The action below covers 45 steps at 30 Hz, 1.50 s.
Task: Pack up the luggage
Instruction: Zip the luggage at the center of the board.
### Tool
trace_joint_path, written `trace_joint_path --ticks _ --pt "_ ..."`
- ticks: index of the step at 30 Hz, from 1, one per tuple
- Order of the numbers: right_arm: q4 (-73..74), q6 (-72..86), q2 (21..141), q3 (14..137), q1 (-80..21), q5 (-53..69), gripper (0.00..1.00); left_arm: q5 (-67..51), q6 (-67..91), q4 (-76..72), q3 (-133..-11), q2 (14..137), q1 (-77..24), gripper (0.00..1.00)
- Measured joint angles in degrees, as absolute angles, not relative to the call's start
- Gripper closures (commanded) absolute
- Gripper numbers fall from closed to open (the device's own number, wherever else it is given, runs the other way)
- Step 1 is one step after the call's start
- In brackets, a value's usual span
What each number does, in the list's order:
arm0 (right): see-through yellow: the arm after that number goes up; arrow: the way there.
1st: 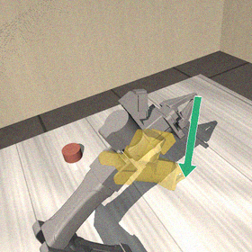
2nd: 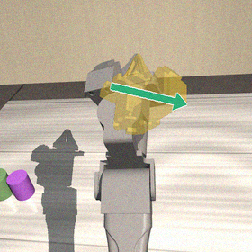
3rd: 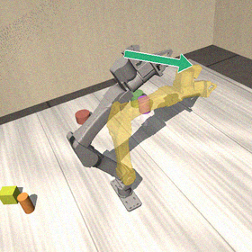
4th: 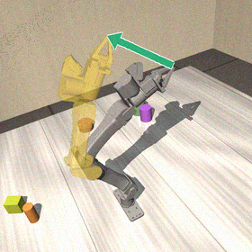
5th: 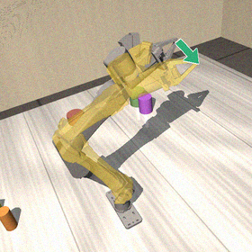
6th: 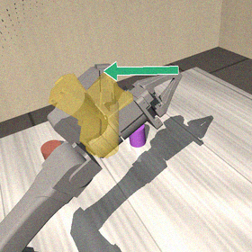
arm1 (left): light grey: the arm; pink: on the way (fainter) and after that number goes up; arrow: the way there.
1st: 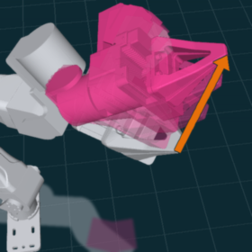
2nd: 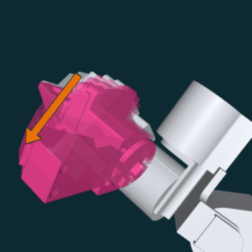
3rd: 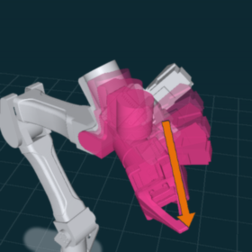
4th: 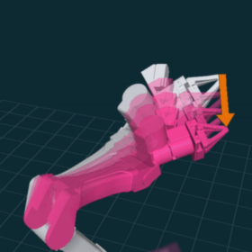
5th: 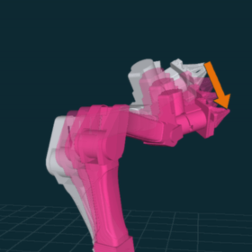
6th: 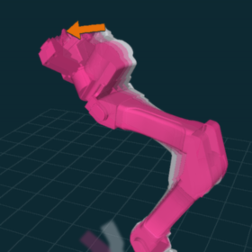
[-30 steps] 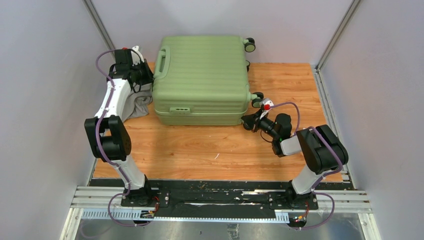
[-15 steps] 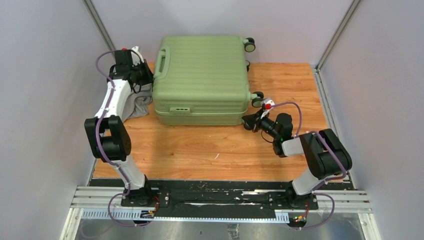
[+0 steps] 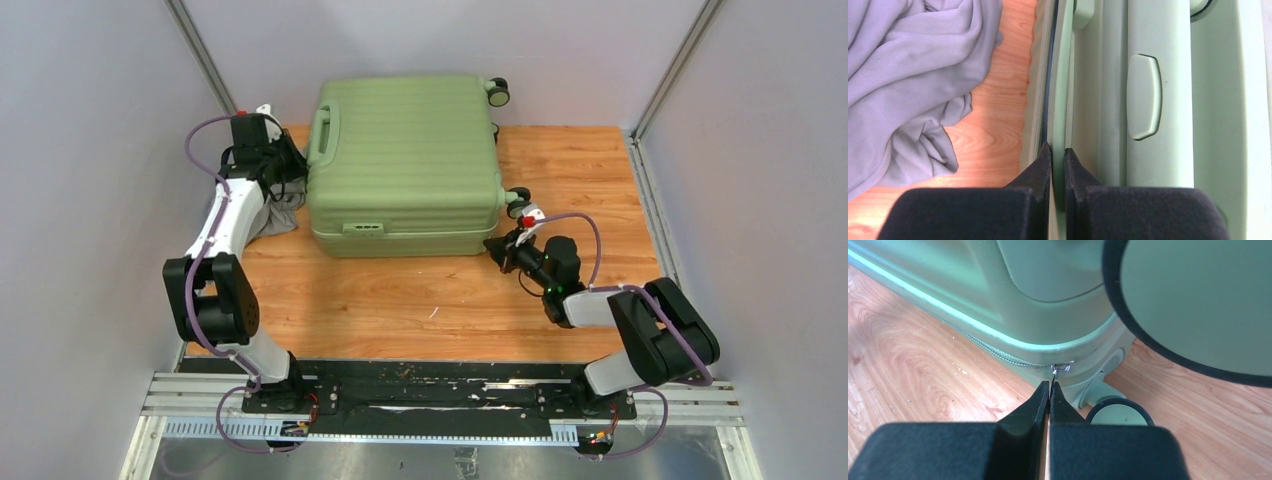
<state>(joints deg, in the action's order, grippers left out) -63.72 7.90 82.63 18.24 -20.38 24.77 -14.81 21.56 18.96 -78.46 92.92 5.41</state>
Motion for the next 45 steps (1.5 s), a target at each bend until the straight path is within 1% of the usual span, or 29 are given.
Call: trace_joint_path --ticks 12,21,24,29,38,42,43,45 --pt "-60.29 6.70 80.12 17.39 -29.32 14.02 1.00 -11.33 22.94 17.17 -77.65 89.62 4.78 1.00" --pt "-49.80 4.97 66.06 12.67 -33.50 11.60 1.00 -11.99 23.81 16.32 -76.66 87.99 4.82 1.00" --pt "-48.36 5.10 65.84 12.71 -34.54 11.35 1.00 -12.27 24.49 15.05 -74.26 86.74 4.82 1.00" --pt "-43.92 5.45 67.07 15.62 -40.27 5.63 1.00 -12.40 25.78 11.81 -70.94 85.58 5.67 1.00" --pt "-41.85 8.71 68.12 17.69 -45.84 1.06 1.00 -11.84 28.42 8.93 -70.46 85.12 6.72 1.00" --pt "-38.46 9.82 66.52 18.35 -46.76 -0.16 0.76 -12.14 28.93 8.71 -70.41 85.10 7.25 1.00" --pt "-36.97 10.24 65.23 18.37 -46.94 0.03 0.69 -12.53 28.91 8.82 -70.39 85.10 7.29 1.00" --pt "-33.85 11.75 61.43 18.28 -47.18 0.86 0.62 -13.37 28.53 9.56 -70.39 85.10 7.55 1.00"
